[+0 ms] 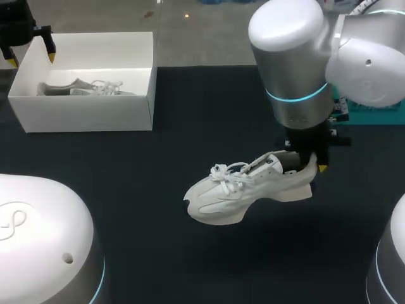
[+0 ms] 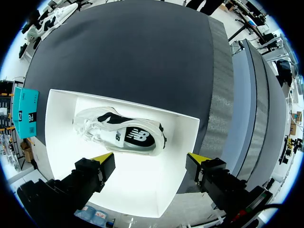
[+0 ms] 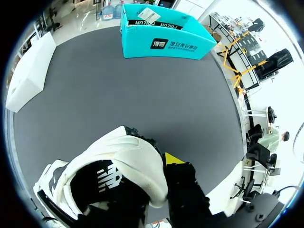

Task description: Take the shoe out of the shoebox, open the shoe tongue, remove and reinsert the insole, then place the shoe into the shoebox

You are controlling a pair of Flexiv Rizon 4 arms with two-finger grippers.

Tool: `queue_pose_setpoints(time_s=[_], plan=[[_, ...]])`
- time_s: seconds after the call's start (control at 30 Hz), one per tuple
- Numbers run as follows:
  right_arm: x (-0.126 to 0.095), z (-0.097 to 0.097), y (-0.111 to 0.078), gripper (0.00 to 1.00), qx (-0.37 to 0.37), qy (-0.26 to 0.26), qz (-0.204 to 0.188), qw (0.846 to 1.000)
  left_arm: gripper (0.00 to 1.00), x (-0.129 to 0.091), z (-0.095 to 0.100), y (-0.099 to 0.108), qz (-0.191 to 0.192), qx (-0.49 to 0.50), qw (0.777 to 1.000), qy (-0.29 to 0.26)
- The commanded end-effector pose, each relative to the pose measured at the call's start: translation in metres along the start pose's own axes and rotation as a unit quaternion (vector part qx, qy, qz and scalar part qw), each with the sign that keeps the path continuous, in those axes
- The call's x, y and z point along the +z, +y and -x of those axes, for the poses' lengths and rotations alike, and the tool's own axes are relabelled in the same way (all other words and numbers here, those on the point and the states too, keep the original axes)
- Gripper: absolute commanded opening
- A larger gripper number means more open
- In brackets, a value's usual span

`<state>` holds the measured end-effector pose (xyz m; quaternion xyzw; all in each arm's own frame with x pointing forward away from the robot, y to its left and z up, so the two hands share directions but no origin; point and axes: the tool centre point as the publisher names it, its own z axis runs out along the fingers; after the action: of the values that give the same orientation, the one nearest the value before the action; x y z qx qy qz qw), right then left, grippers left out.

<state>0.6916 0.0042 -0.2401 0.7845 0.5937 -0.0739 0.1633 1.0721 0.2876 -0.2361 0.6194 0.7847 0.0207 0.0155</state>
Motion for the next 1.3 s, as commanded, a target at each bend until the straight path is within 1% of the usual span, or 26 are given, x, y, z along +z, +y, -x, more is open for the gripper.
queue_pose_setpoints(time_s=[0.03,0.17,0.27,0.33,0.53,0.63,0.77,0.93,0.97,1.0,1.03,1.07,1.3], plan=[[-0.002,-0.004,0.001,0.0,0.0,-0.005,-0.002,1.0,1.0,-0.001,-0.001,0.0,-0.001,0.001,1.0,0.0],[-0.002,-0.004,0.001,0.0,0.0,-0.005,-0.002,1.0,1.0,-0.001,-0.001,0.0,-0.001,0.001,1.0,0.0],[0.002,-0.02,-0.013,0.0,-0.017,-0.004,0.005,1.0,1.0,-0.001,-0.001,0.0,-0.001,0.001,1.0,0.0],[0.01,-0.03,-0.022,0.0,-0.024,-0.007,0.0,1.0,1.0,-0.001,-0.001,0.0,-0.001,0.001,1.0,0.0],[0.036,-0.054,-0.038,0.0,-0.024,-0.012,-0.011,1.0,1.0,-0.001,-0.001,0.0,-0.001,0.001,1.0,0.0],[0.047,-0.063,-0.041,0.0,-0.018,-0.013,-0.017,1.0,1.0,-0.001,-0.001,0.0,-0.001,0.001,1.0,0.0],[0.063,-0.076,-0.044,0.0,-0.009,-0.009,-0.012,1.0,1.0,-0.001,-0.001,0.0,-0.001,0.001,1.0,0.0],[0.083,-0.091,-0.045,0.0,-0.006,0.005,0.006,1.0,1.0,-0.001,-0.001,0.0,-0.001,0.001,1.0,0.0],[0.087,-0.093,-0.045,0.0,0.0,-0.002,0.018,1.0,1.0,-0.001,-0.001,0.0,-0.001,0.001,1.0,0.0],[0.092,-0.096,-0.044,0.0,0.0,-0.009,0.02,1.0,1.0,-0.001,-0.001,0.0,-0.001,0.001,1.0,0.0],[0.099,-0.098,-0.043,0.0,0.007,-0.01,0.013,1.0,1.0,-0.001,-0.001,0.0,-0.001,0.001,1.0,0.0],[0.104,-0.1,-0.042,0.0,0.008,-0.02,0.015,1.0,1.0,-0.001,-0.001,0.0,-0.001,0.001,1.0,0.0],[0.114,-0.105,-0.041,0.0,0.004,-0.033,0.011,0.999,1.0,-0.001,-0.001,0.0,-0.001,0.001,1.0,0.0]])
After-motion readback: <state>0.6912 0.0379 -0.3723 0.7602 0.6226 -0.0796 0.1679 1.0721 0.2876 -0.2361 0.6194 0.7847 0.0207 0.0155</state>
